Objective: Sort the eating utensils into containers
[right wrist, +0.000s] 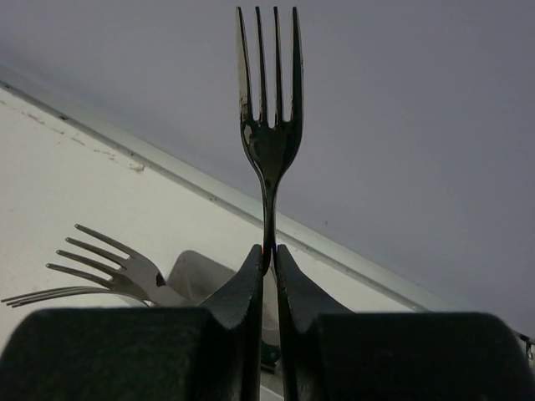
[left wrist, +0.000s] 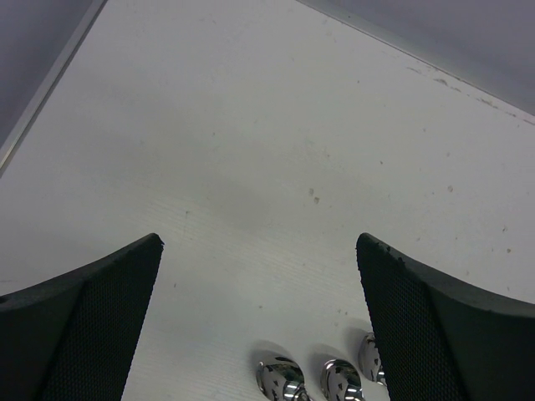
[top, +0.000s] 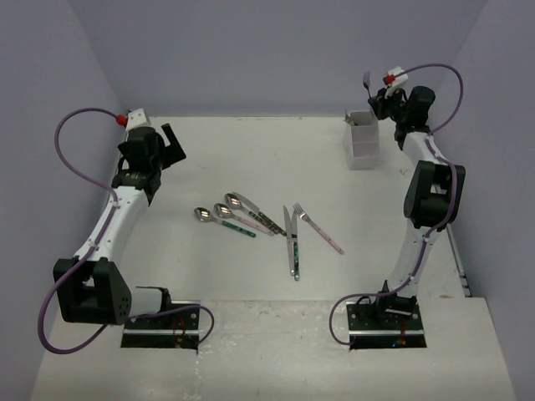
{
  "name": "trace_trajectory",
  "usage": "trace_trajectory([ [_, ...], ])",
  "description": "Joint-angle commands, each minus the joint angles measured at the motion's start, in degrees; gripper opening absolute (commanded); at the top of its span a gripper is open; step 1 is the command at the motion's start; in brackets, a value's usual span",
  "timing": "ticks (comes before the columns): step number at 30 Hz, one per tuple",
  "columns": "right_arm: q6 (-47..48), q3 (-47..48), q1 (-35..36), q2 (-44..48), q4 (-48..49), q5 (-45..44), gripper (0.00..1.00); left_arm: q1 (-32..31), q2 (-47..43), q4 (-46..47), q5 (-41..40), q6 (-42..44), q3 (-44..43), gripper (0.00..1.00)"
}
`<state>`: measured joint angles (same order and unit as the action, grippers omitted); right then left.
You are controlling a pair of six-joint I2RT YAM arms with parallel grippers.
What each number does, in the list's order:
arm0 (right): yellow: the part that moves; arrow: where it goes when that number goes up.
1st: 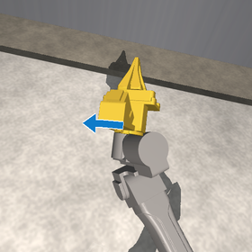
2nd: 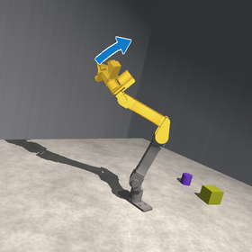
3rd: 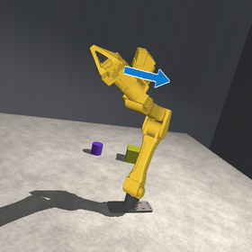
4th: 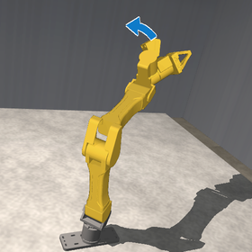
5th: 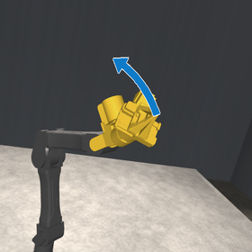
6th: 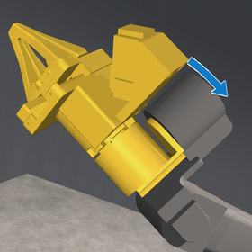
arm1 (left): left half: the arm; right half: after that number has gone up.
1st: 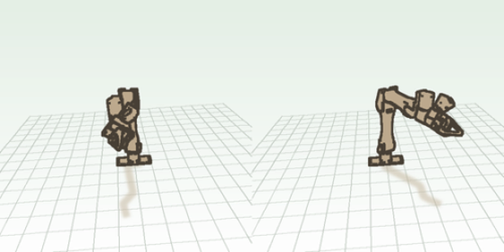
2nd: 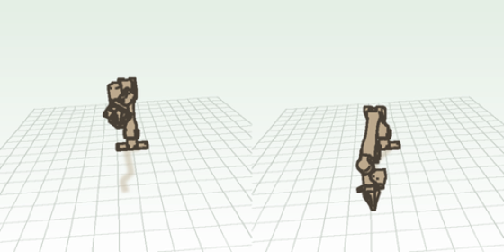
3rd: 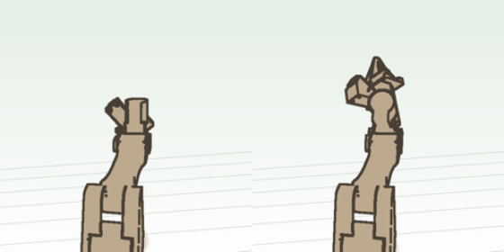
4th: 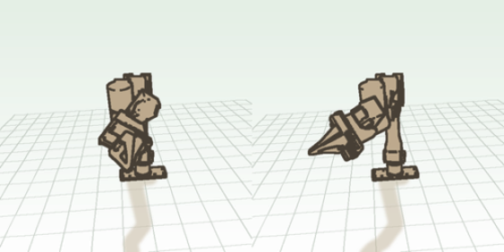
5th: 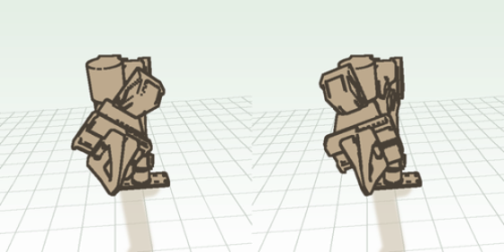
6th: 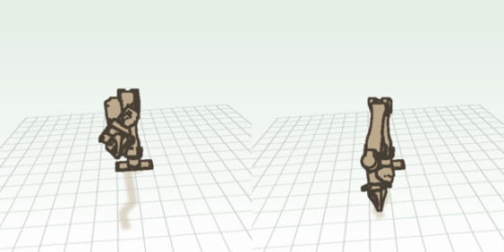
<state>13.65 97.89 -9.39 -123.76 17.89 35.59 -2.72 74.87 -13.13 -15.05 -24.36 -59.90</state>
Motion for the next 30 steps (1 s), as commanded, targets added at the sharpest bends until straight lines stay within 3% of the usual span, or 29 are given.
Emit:
trace_trajectory([
  [1,3.56,4.50,0.25,-1.03,-0.74,3.96,0.08,-0.18,-0.16,0.47,0.99,1.07,-2.85,1.00],
  [5,7.08,6.52,0.33,-2.27,-8.11,4.74,0.13,-0.27,0.89,0.03,0.20,1.95,-3.38,1.00],
  [7,9.02,7.58,0.25,-2.18,-10.85,5.01,0.20,-0.27,1.07,-0.14,-0.42,1.95,-3.38,1.00],
  [9,9.29,6.62,0.25,-1.05,-12.18,5.10,0.34,-0.27,1.15,-0.23,-0.42,2.04,-3.38,1.00],
  [13,9.11,5.65,0.25,2.29,-13.83,3.52,0.41,-0.27,0.89,-1.02,-0.51,2.30,-3.73,1.00],
  [15,9.20,4.34,0.25,5.36,-13.94,4.30,0.55,-0.27,0.28,-1.20,-0.51,2.30,-3.47,1.00],
  [16,9.03,2.07,0.33,8.25,-13.50,4.66,0.69,-0.27,-0.25,-1.29,-0.25,2.21,-3.38,1.00],
  [20,4.83,-3.90,1.56,17.99,-12.44,2.13,0.99,-0.35,-1.39,-1.55,0.11,0.99,-2.59,1.00],
  [26,-4.92,-18.03,7.71,34.09,-17.53,-16.24,0.99,-1.93,-1.48,-3.48,-3.92,-1.39,-0.84,1.00],
  [30,-5.83,-28.79,17.35,47.09,-24.45,-24.68,0.99,-3.52,-1.57,-4.45,-5.34,-2.01,1.71,1.00],
])
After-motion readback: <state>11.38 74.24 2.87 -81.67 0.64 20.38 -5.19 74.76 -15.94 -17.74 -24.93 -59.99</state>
